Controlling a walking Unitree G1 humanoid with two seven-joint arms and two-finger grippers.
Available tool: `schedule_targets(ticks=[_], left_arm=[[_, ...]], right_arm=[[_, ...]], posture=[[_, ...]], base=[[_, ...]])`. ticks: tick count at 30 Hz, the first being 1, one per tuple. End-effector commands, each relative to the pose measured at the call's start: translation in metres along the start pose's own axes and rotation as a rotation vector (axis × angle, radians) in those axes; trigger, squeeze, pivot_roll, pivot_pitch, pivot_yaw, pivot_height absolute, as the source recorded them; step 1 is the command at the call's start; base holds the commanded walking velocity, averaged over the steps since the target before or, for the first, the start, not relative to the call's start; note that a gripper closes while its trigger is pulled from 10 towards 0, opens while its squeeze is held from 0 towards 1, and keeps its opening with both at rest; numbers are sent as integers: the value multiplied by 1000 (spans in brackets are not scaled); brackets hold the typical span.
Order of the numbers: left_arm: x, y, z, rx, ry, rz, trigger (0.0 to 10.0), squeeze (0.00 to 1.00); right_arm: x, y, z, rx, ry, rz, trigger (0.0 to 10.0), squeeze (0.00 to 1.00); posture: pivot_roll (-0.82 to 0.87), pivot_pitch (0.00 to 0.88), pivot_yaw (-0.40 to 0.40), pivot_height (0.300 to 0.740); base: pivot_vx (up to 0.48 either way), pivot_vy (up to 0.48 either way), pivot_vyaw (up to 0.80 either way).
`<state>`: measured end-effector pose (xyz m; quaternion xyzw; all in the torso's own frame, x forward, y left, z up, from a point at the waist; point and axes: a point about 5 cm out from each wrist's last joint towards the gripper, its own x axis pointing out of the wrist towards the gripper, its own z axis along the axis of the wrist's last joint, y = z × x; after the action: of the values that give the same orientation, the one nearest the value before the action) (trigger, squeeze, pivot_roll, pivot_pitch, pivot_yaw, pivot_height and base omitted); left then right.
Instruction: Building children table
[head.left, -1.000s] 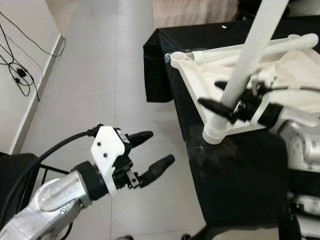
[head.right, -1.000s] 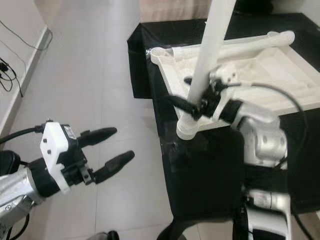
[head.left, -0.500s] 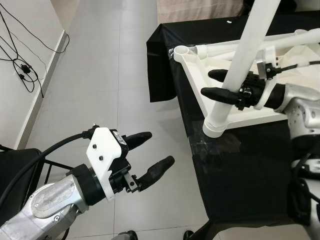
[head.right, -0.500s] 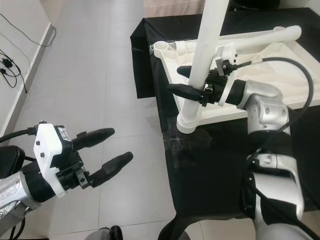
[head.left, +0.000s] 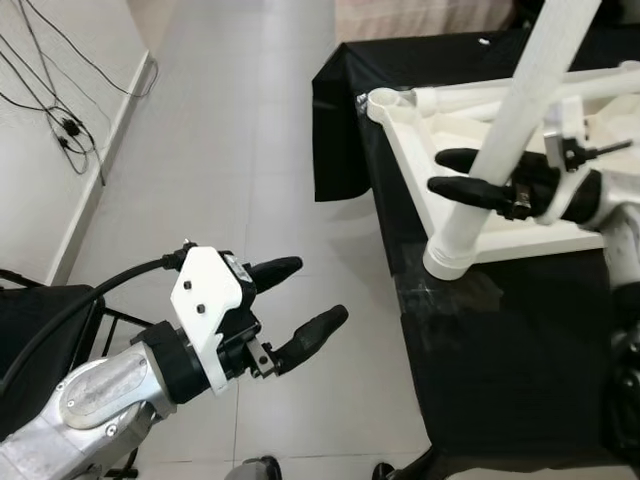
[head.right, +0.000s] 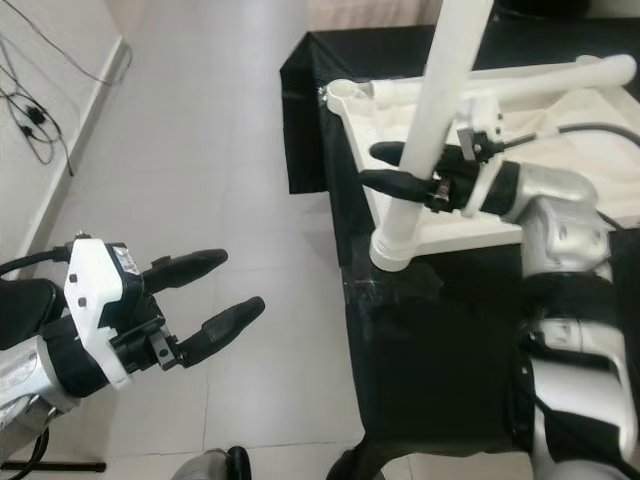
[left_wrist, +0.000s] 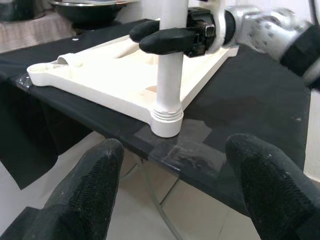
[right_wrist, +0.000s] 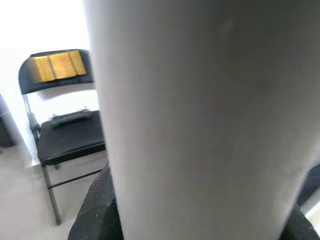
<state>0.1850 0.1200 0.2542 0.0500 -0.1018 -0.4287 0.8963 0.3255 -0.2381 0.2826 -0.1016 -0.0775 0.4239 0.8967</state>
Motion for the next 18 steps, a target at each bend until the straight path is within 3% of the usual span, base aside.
schedule_targets(ticks=[1, 2, 3, 4, 5, 12, 13, 14, 16, 17, 18], left_arm=[[-2, -3, -1, -1, 11, -13, 10000, 0], [-2, -1, -1, -4, 10, -7, 10000, 0], [-1, 1, -1, -9, 7, -1, 10000, 0], [-1, 1, -1, -9, 7, -1, 10000, 0], [1, 2, -1, -11, 2, -5, 10000, 0], [8, 6, -2, 6, -1, -48, 10000, 0], [8, 7, -1, 11, -4, -42, 10000, 0], [8, 8, -1, 14, -6, -36, 10000, 0], [8, 8, -1, 14, -7, -31, 10000, 0], [7, 7, -1, 12, -8, -26, 10000, 0], [7, 7, -1, 10, -8, -24, 10000, 0]], right_arm=[[-3, 9, -32, 48, 208, -351, 0, 0], [-10, 42, -54, 127, 271, -634, 0, 0], [-16, 73, -66, 186, 328, -770, 0, 0], [-16, 73, -66, 186, 328, -770, 0, 0], [-13, 91, -67, 188, 329, -793, 0, 0], [27, 73, -57, 170, 220, -736, 0, 0], [33, 71, -54, 177, 204, -725, 2745, 0], [36, 70, -52, 178, 196, -715, 9765, 0], [37, 70, -50, 185, 191, -716, 10000, 0], [37, 68, -47, 194, 173, -699, 10000, 1000], [37, 73, -42, 207, 173, -720, 10000, 1000]], posture=[[113, 274, -26, 740], [81, 275, -3, 740], [73, 279, 17, 740], [73, 279, 17, 740], [68, 282, 19, 740], [63, 238, 10, 740], [67, 235, 4, 740], [68, 234, 3, 740], [68, 234, 3, 740], [64, 232, 2, 740], [64, 232, 2, 740]], base=[[0, 0, 0], [0, 0, 0], [0, 0, 0], [0, 0, 0], [0, 0, 0], [0, 0, 0], [0, 0, 0], [0, 0, 0], [0, 0, 0], [0, 0, 0], [0, 0, 0]])
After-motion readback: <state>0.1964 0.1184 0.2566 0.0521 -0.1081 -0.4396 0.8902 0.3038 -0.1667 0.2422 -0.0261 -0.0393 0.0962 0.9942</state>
